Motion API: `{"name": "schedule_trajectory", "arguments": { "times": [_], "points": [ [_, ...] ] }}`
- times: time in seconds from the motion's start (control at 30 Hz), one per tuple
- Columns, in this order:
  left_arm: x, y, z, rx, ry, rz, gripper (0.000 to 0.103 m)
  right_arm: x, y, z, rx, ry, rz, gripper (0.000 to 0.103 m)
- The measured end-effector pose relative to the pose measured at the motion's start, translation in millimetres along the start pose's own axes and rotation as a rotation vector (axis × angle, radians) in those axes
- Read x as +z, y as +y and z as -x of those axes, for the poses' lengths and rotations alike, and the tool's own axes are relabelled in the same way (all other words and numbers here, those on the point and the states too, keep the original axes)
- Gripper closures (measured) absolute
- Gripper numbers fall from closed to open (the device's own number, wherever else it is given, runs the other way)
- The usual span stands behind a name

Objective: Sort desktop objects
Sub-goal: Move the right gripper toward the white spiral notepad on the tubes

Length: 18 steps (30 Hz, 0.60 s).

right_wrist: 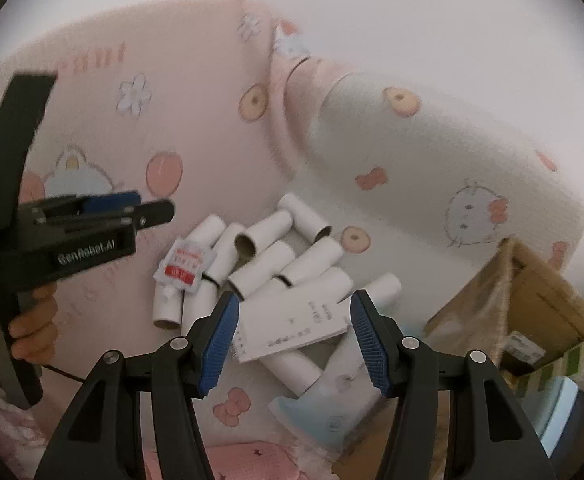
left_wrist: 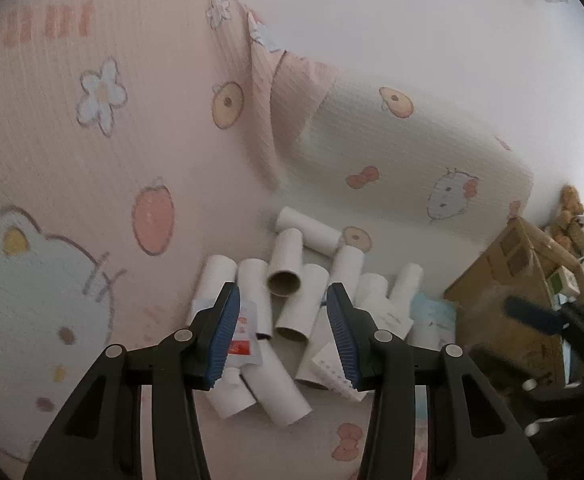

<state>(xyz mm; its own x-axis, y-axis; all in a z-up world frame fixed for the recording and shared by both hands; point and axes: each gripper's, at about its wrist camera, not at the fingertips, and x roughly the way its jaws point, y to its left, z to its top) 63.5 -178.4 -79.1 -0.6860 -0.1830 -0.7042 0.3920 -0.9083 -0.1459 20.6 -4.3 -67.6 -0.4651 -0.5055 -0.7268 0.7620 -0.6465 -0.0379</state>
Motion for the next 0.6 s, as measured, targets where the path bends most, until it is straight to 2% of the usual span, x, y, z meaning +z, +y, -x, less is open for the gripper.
{"name": "schedule_trajectory", "arguments": {
  "times": [0.07,0.2,0.27,0.47,0.6],
  "points": [
    [-7,5,-9,-0.021,0.009,0.021,0.054,-6,4,-11,0.04,0.008,-0.02,0.048],
    [-22,8,-34,-0.037,0.072,0.035,0.054,-22,-2,-36,0.211,0.037,-0.16,0.048],
    [-31,7,-45,-0.035,0.092,0.023,0.054,-31,-3,-48,0.252,0.061,-0.207,0.048],
    [-47,-1,-58,-0.074,0.092,-0.05,0.054,-56,-1,-80,0.179,0.107,-0.201,0.048],
    [-51,-4,-65,-0.136,0.109,-0.082,0.054,-71,-8,-96,0.191,0.156,-0.263,0.048]
  ]
}}
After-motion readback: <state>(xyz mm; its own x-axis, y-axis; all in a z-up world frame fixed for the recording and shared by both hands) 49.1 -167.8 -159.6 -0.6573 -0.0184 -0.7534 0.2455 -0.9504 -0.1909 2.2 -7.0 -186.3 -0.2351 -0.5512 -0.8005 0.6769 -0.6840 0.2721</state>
